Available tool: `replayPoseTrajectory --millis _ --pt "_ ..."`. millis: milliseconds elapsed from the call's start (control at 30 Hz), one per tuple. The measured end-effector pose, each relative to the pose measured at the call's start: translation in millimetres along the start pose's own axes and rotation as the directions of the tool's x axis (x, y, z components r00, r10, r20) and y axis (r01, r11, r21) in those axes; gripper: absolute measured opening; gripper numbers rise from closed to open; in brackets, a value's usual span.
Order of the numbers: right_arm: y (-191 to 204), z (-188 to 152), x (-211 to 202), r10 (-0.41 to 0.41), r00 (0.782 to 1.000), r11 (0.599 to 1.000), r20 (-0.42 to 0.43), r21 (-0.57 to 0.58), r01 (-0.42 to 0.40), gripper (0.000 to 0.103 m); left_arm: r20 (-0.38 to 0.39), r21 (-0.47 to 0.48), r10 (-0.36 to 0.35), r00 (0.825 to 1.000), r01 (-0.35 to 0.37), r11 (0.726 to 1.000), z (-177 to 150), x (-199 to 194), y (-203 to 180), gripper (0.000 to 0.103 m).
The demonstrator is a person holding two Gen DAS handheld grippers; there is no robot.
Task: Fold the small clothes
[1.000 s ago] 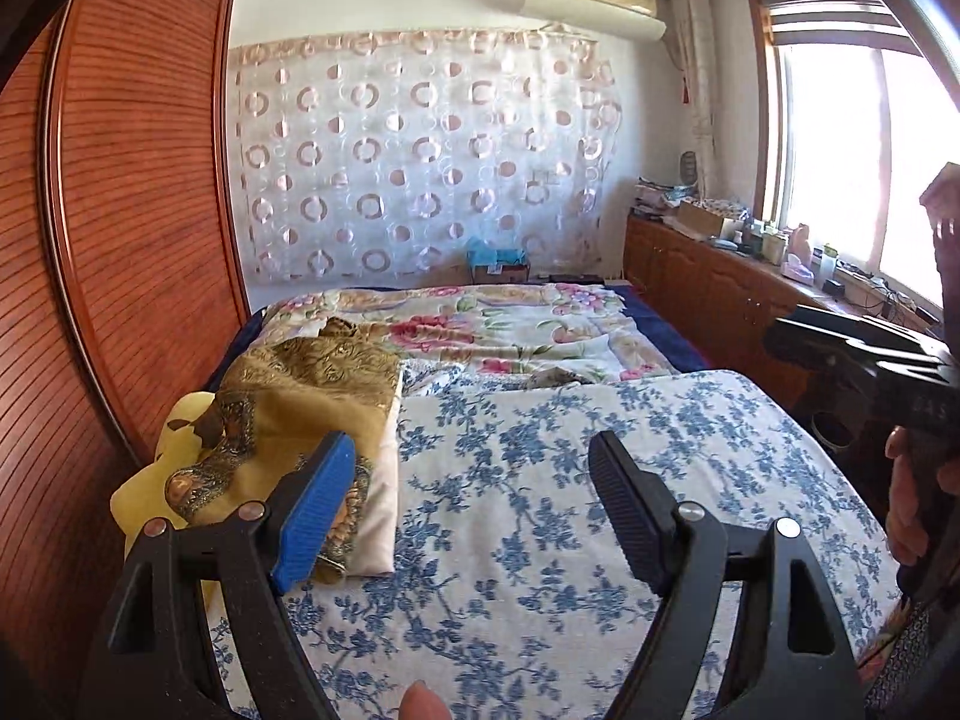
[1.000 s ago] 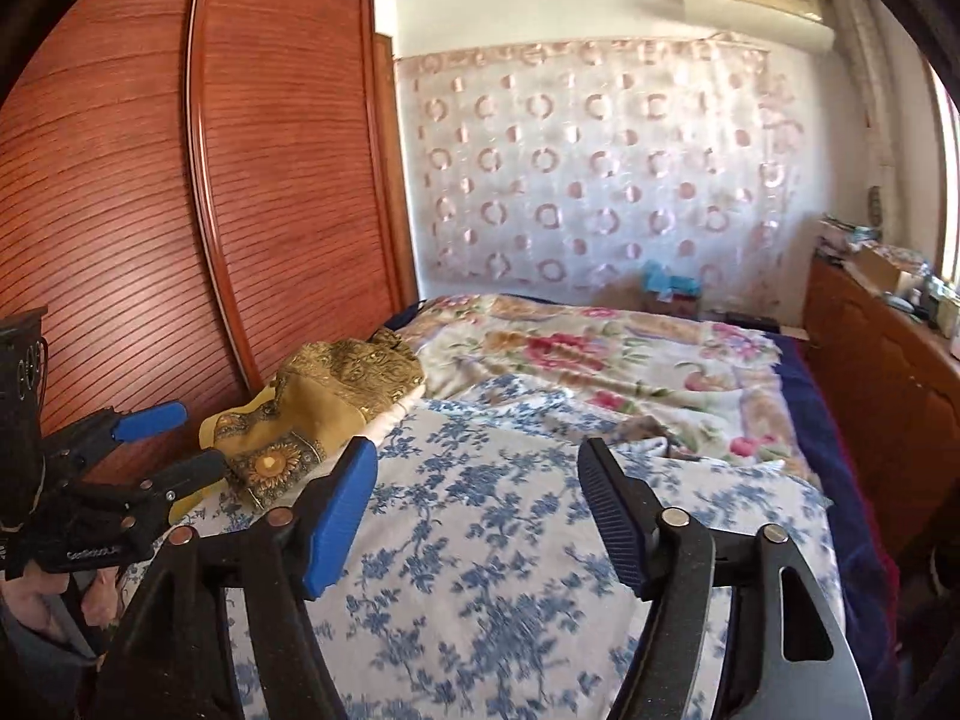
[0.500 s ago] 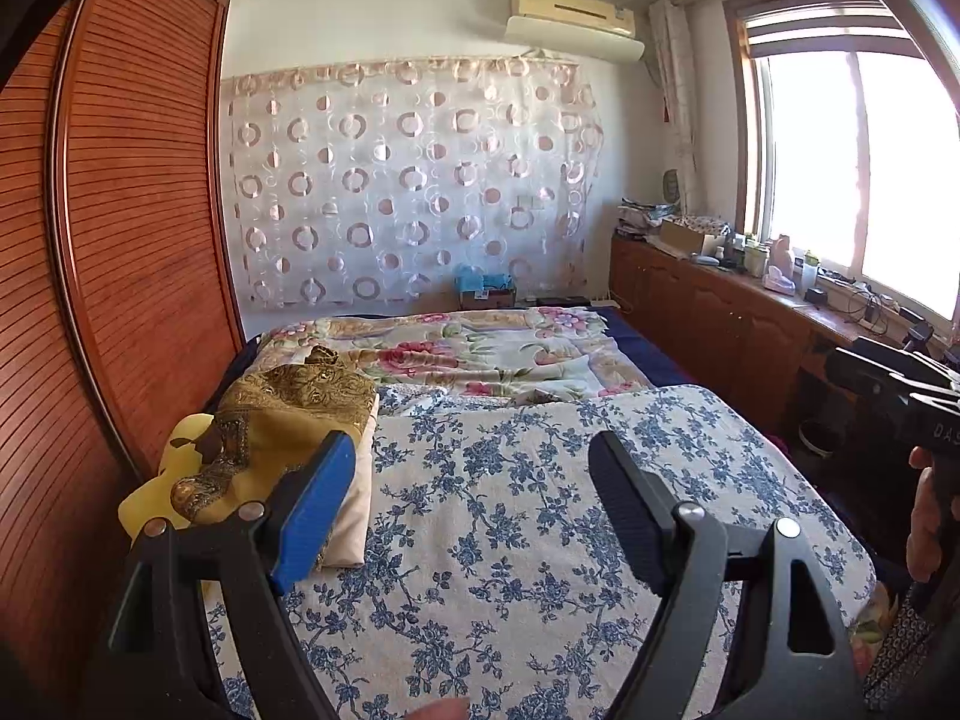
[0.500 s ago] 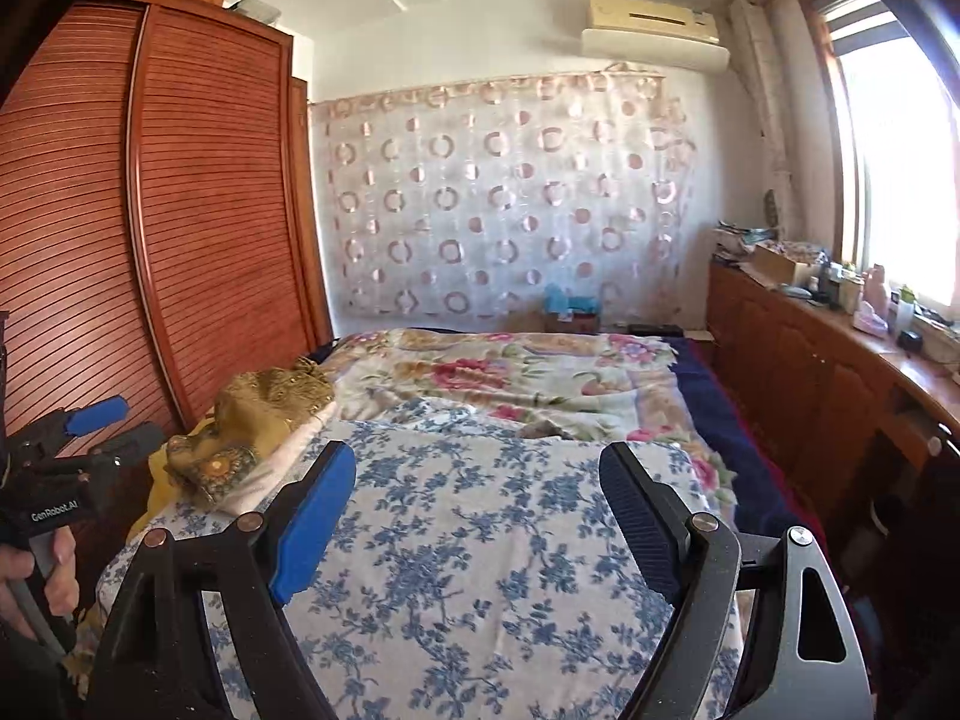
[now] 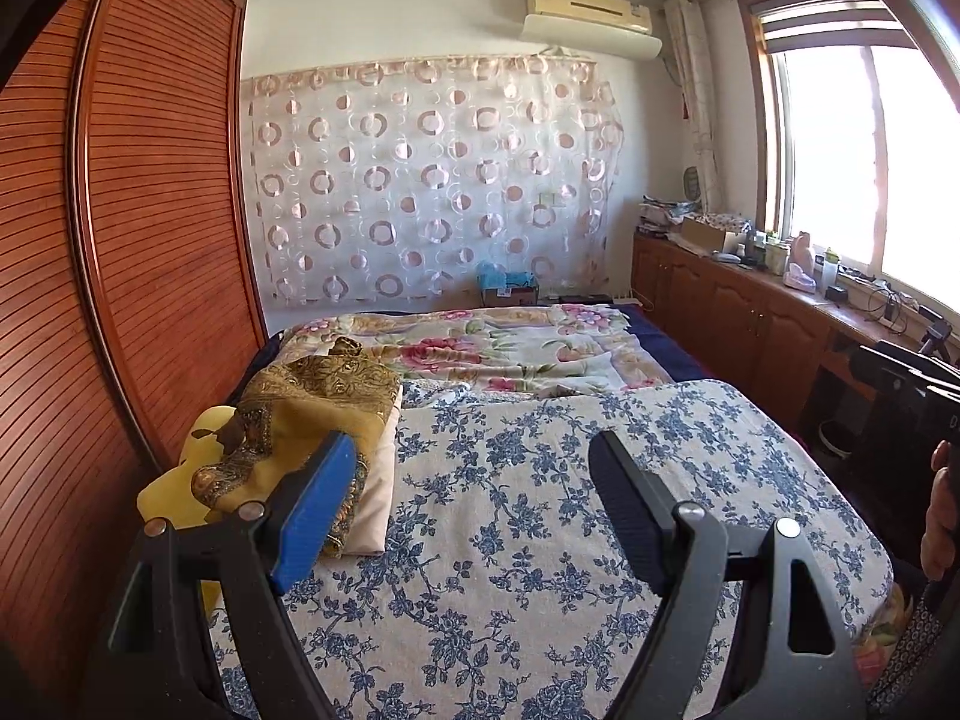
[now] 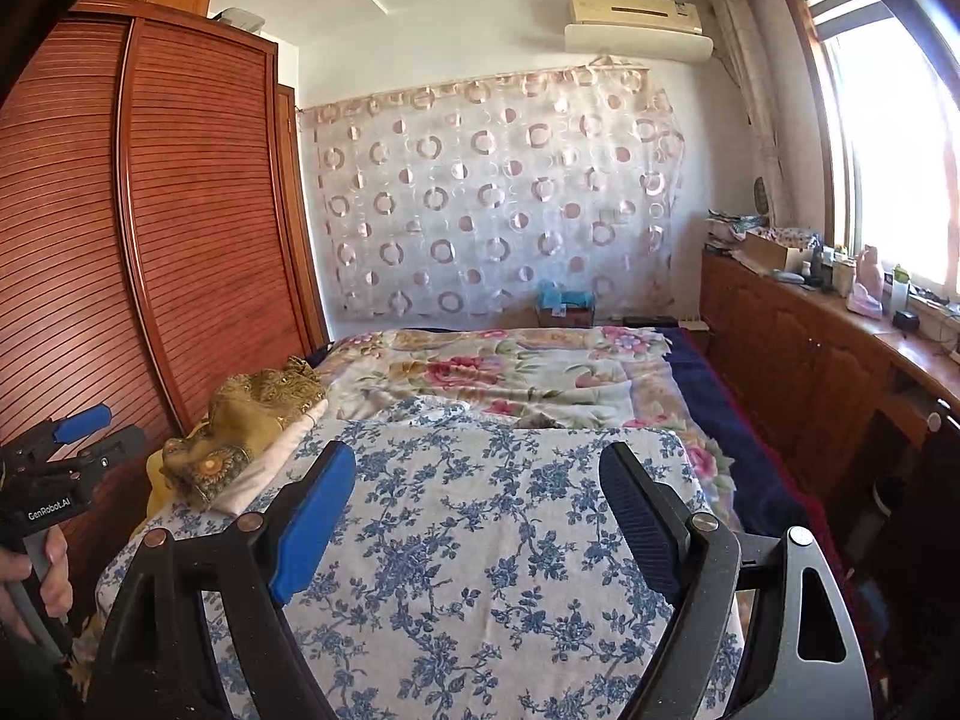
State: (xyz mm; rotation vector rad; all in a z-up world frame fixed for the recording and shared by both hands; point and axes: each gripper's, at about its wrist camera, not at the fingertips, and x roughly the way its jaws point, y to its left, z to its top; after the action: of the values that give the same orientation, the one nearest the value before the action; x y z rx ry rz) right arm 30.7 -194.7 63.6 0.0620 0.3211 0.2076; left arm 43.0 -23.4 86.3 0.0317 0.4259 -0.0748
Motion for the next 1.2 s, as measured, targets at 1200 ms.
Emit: replayPoseTrajectory --millis 1200 --pt "-17.8 7.4 -9.2 0.008 1.000 1.000 0.000 -0.003 -0.008 0.085 0.012 -0.010 0.005 1.000 -0.005 1.000 4.2 0.4 0.8 0.081"
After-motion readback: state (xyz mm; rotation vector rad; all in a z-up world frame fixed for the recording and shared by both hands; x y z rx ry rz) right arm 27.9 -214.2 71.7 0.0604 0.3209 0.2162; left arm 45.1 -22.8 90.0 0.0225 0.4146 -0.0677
